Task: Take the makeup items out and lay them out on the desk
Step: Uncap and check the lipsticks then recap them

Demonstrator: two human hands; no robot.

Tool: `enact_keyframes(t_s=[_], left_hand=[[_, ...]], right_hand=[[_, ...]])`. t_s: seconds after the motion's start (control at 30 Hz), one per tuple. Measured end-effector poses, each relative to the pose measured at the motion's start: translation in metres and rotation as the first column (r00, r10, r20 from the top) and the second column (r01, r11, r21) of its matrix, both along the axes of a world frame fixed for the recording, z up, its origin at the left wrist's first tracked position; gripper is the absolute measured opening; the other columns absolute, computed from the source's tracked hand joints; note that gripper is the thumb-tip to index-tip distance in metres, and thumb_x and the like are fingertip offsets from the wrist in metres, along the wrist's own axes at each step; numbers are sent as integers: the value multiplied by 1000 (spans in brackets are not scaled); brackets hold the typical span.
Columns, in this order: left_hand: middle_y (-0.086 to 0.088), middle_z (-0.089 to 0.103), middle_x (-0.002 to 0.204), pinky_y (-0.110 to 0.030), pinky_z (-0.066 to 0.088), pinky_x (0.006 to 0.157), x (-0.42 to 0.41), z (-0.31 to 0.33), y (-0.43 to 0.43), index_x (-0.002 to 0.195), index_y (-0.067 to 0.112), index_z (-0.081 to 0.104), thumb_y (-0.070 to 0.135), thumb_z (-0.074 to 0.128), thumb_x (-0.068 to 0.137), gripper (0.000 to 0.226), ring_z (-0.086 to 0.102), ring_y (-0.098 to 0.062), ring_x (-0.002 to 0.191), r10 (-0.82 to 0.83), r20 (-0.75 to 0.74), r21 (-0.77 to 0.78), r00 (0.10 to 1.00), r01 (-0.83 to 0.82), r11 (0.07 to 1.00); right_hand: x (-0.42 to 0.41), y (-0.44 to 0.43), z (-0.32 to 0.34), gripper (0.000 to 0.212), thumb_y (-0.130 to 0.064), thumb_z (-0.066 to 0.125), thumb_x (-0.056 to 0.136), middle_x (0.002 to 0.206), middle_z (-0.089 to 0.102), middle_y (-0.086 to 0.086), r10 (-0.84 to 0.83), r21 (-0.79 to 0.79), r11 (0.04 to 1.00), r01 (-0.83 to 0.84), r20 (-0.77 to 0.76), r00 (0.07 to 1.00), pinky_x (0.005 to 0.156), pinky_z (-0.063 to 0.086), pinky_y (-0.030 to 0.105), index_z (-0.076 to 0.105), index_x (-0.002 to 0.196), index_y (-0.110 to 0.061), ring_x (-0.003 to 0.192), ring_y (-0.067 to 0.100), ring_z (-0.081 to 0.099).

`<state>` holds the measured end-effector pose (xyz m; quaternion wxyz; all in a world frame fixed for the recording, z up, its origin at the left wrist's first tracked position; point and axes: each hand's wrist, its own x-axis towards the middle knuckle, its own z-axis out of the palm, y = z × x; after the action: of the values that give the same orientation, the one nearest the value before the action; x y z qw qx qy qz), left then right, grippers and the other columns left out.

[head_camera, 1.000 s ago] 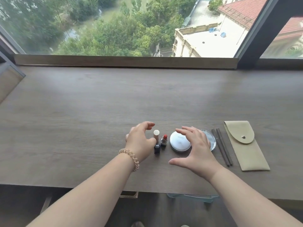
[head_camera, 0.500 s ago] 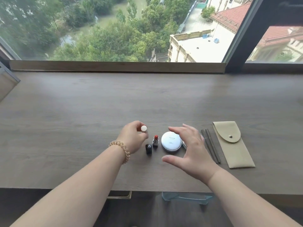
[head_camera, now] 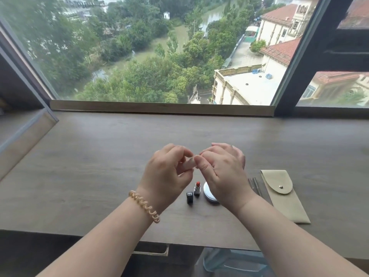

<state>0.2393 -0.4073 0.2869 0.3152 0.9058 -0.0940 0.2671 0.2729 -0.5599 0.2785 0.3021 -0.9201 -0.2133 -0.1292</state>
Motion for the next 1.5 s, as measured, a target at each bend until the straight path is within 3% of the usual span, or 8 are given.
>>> enact_keyframes(t_s=[0.57,0.7,0.83,0.93,1.03,1.17,1.3,1.5], left_hand=[[7,53,55,-31,36,59,-8,43,-6,65,17,62,52,51,86,42,51,-15,52,-173,163,418,971,91,904],[12,37,48,-24,33,51,-7,42,-12,60,21,62,52,56,82,39,37,-6,48,-291,-120,-98,949,281,955],[-4,38,48,-21,37,57,-21,32,-26,68,18,76,45,54,88,40,45,-10,54,-547,-363,-804,754,43,593],[-1,51,57,-20,35,55,-17,27,-18,73,16,72,47,64,81,33,42,-5,52,-311,-365,-543,878,71,836],[16,49,56,-22,33,57,-10,27,-7,77,21,68,57,54,80,38,43,-2,53,-80,-156,78,984,93,993],[7,45,49,-24,34,52,-6,30,-4,74,8,69,56,61,80,49,38,-8,49,-209,-411,-386,887,39,922],[11,41,48,-17,29,45,-7,21,0,69,18,66,41,63,84,28,37,-4,44,-135,-420,-206,897,51,977],[-3,52,61,-26,37,58,-1,15,-1,70,14,69,59,65,75,45,45,-10,58,-213,-464,-451,860,-23,892]], right_hand=[[3,-18,47,67,-72,34,75,55,65,1,52,232,969,86,-531,846,85,40,43,71,64,-16,63,16,55],[-7,-12,44,54,-38,44,87,41,44,-4,60,490,861,135,-361,930,56,39,36,49,44,-5,49,12,40],[-12,-11,39,50,-35,37,89,44,40,-7,7,290,955,-60,181,984,69,40,40,43,43,-18,59,10,42],[-1,-19,43,66,-64,24,91,56,56,-6,43,66,997,-33,-156,987,83,37,41,55,47,-24,69,13,50],[2,-25,43,61,-57,31,94,72,69,8,255,364,931,-14,-623,740,82,38,32,75,70,-23,68,14,57],[-1,-24,35,53,-63,53,81,76,70,-4,287,460,885,-72,-418,862,73,44,39,65,81,-11,73,19,60],[2,-22,37,72,-70,33,85,79,71,9,302,443,896,35,-665,683,69,44,24,68,85,-7,73,18,67],[2,-17,30,17,-29,59,90,75,65,-4,292,457,889,-44,-489,822,71,46,28,63,86,-13,71,9,57]])
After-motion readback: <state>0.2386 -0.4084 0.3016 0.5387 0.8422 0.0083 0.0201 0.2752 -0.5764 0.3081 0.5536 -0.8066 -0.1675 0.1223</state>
